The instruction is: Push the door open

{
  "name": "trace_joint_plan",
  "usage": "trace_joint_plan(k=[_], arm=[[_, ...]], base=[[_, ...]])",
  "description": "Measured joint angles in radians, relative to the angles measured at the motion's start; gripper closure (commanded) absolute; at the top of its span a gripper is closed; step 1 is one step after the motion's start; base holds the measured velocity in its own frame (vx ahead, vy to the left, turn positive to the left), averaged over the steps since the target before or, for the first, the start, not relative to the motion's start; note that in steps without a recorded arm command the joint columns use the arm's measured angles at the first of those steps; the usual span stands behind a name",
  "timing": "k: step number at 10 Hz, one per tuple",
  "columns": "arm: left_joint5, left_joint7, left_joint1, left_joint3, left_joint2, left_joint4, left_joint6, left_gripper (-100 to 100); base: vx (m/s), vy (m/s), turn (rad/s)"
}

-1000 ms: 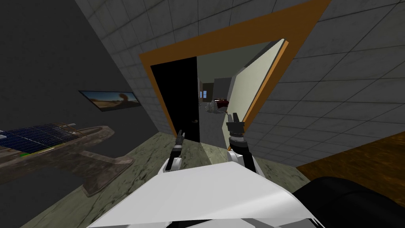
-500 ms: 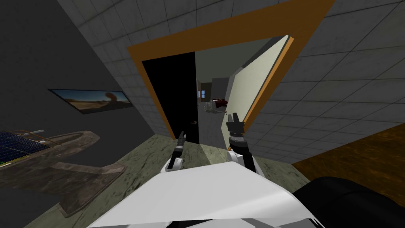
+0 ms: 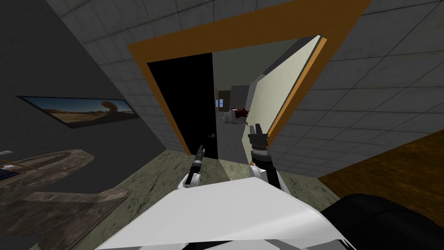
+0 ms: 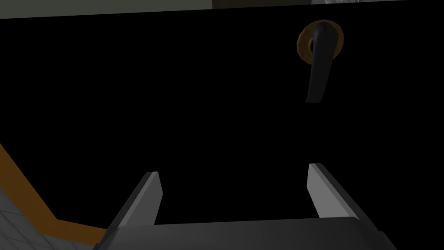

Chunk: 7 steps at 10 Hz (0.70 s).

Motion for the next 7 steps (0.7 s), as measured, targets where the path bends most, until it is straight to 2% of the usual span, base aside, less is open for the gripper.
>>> trace_joint_plan(k=[2,5,7], arm=[[0.004,-0.004,-0.019,-0.007,-0.002,0.052,-0.008,-100],[0.009,-0.007,-0.039,-0.014,-0.001,0.096,-0.004,-100],[0.013,-0.008,-0.064,-0.019,0.000,0.154,-0.013,-100]], base=[[0.089,0.029,-0.063],[0.058,0.025,-0.048],[0.076,0.026,-0.058]])
